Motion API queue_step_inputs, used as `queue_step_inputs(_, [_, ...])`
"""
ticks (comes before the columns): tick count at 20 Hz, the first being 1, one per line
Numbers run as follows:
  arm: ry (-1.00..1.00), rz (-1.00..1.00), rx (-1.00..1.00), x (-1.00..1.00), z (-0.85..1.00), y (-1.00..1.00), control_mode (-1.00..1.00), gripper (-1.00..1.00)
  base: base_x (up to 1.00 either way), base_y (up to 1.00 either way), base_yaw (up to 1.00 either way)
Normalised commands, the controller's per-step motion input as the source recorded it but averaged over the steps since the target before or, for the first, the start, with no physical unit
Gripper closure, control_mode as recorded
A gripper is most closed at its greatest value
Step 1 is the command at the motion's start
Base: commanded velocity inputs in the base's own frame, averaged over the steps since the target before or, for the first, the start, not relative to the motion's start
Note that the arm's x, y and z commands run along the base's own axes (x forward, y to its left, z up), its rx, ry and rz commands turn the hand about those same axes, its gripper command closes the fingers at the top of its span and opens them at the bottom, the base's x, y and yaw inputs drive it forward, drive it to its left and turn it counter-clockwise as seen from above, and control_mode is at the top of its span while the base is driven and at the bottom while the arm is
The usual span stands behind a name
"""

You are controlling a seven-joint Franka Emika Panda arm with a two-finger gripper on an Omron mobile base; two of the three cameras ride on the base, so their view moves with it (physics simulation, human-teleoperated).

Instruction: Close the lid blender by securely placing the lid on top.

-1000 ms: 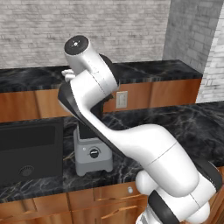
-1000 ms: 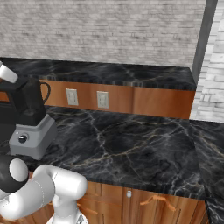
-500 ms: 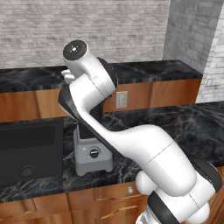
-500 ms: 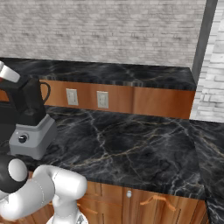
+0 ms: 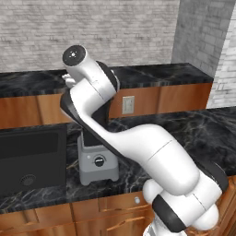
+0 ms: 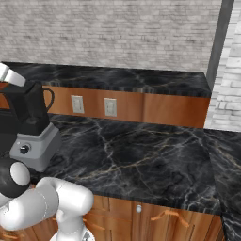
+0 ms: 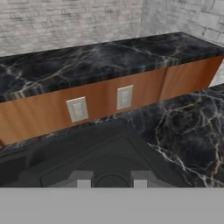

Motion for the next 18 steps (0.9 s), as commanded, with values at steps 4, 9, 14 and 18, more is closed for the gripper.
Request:
queue_step_inputs(4, [0.0,-0.01,-0.05,0.24,0.0,0.19,-1.0,1.0,0.0,0.0,0.0])
queue_step_inputs(9, [0.01,-0.02,-0.04,0.26,0.0,0.21,-1.0,1.0,0.0,0.0,0.0])
queue_step_inputs(14, [0.1,-0.02,-0.01,0.07,0.0,0.03,-1.0,1.0,0.0,0.0,0.0])
queue_step_inputs(18, [0.13,-0.07,0.0,0.0,0.0,0.0,-1.0,1.0,0.0,0.0,0.0])
